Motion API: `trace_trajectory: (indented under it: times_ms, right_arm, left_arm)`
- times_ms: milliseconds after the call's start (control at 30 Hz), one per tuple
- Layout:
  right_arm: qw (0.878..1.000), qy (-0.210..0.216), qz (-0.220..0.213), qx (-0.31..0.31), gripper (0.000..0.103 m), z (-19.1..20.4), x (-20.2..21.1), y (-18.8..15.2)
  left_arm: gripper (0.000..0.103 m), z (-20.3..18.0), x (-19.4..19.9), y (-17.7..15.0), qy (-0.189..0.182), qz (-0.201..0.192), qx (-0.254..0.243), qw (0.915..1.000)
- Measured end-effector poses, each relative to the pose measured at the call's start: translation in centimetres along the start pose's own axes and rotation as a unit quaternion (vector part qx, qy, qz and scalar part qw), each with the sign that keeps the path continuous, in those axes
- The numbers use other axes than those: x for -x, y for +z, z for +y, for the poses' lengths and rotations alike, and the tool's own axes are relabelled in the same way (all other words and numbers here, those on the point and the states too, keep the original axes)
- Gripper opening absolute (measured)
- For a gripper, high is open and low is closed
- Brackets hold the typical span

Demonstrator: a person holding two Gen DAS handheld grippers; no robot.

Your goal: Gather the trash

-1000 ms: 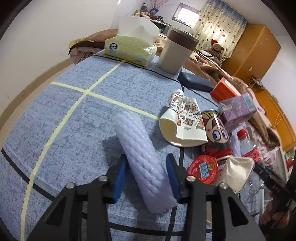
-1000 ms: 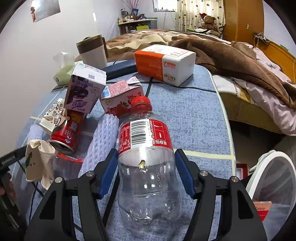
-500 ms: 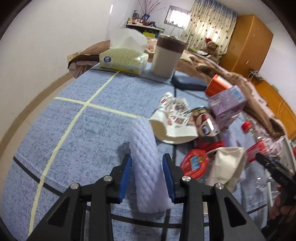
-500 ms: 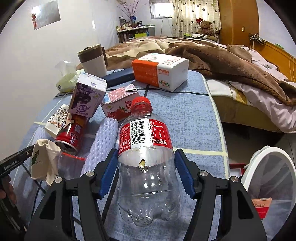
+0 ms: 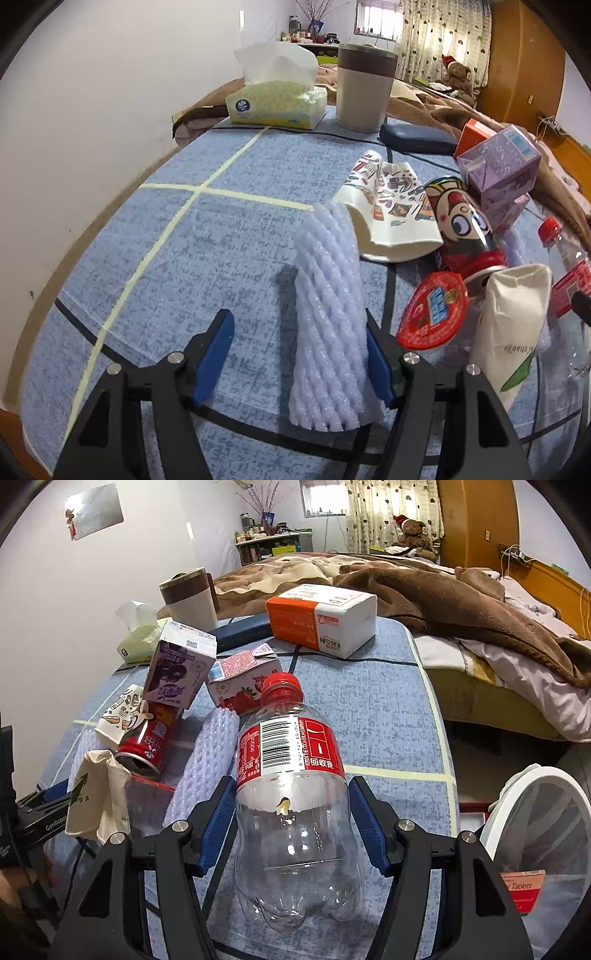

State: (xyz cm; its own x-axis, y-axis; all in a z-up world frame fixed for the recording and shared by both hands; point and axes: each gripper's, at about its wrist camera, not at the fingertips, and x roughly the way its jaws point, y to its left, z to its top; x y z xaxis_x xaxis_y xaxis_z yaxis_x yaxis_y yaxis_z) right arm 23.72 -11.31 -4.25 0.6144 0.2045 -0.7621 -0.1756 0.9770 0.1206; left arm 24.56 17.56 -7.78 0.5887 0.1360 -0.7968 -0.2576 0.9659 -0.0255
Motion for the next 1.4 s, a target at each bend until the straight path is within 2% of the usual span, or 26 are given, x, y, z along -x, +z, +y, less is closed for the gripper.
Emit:
trace_trajectory:
  times_ms: [33, 100, 167, 500, 833, 1200, 1400]
  right_arm:
    - [1.0, 0.001, 0.0, 0.0, 0.064, -0.1, -0.1, 0.0]
    - [1.0, 0.002, 0.001, -0.003, 0.064, -0.2, -0.1, 0.0]
    - [1.0, 0.004, 0.001, -0.004, 0.064, -0.2, 0.0, -0.1]
    - [1.0, 0.008, -0.023, -0.002, 0.064, -0.2, 1.9, -0.7]
    - [0.998, 0.009, -0.051, -0.022, 0.064, -1.2, 5.3, -1.4]
    - [0.995, -0.026, -0.081, -0.046, 0.064, -4.4, 9.9, -3.4]
    - [0.992, -0.051, -0.094, -0.069, 0.064, -7.0, 12.3, -4.7]
  left_arm:
    - [0.065, 0.0, -0.1, 0.1, -0.009, 0.002, 0.004, 1.0]
    - [0.037, 0.0, 0.0, 0.2, -0.009, -0.004, 0.004, 0.9999]
    - [0.029, 0.2, 0.3, 0.2, -0.023, -0.008, 0.007, 0.9997]
    - [0.027, 0.1, 3.4, -0.3, -0.067, -0.037, 0.011, 0.997]
    - [0.027, -2.4, 8.9, -0.8, -0.109, -0.08, -0.027, 0.9905]
    - [0.027, -8.0, 13.0, -2.0, -0.17, -0.103, -0.088, 0.9762]
    - [0.027, -12.2, 14.7, -3.3, -0.202, -0.107, -0.127, 0.9652]
